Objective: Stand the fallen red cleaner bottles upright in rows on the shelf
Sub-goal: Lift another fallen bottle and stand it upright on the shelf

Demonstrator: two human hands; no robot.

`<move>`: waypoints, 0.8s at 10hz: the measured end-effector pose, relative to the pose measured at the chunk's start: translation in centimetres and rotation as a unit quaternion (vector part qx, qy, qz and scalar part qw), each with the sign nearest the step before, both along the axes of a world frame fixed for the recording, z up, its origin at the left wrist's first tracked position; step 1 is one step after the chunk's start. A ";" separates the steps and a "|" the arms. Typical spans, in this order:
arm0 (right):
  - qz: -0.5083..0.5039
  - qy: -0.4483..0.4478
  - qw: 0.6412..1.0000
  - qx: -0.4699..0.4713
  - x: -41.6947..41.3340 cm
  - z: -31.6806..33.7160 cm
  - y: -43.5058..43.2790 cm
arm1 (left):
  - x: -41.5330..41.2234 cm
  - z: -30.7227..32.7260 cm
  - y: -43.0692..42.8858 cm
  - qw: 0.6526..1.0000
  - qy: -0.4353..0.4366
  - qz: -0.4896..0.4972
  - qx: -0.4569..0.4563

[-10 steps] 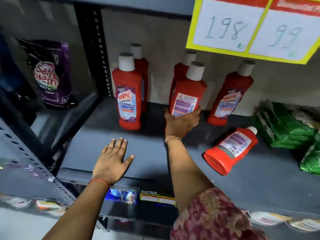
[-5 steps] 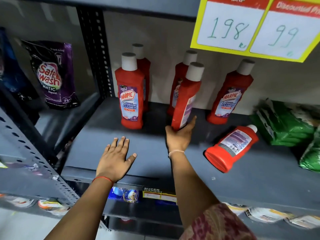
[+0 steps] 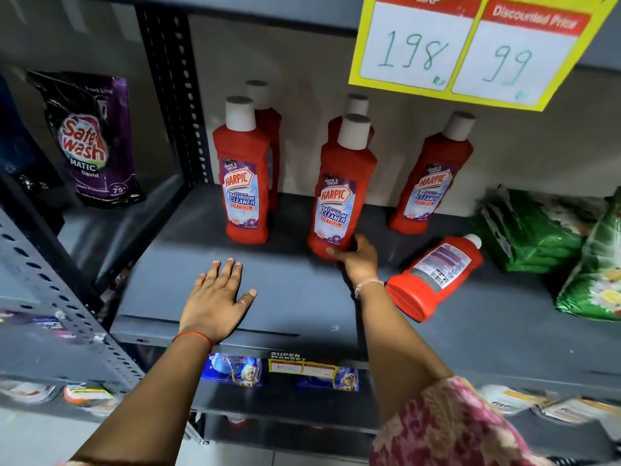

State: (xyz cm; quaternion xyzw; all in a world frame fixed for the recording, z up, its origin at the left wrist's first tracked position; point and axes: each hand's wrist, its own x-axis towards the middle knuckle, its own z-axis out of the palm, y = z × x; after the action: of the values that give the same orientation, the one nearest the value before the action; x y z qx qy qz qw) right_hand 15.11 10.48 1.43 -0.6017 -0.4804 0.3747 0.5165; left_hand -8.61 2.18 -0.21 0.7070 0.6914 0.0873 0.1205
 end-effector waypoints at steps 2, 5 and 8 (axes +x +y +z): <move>0.067 -0.098 0.992 -0.038 1.5 0.6 1.0 | 0.0 0.0 0.1 1.000 0.002 -0.002 0.000; 0.014 -0.120 0.993 0.002 0.5 2.5 -1.7 | -0.1 0.4 0.0 1.000 0.001 -0.009 -0.005; -0.319 -0.266 0.852 -0.317 9.0 4.5 -5.1 | 7.7 1.2 -0.7 1.000 -0.011 0.014 -0.012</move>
State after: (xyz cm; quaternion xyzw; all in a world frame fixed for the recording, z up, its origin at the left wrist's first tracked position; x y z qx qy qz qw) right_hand 24.16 5.39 5.93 -0.9298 -0.2359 0.1470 0.2412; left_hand -0.96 1.44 0.97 0.6950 0.7005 0.0884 0.1356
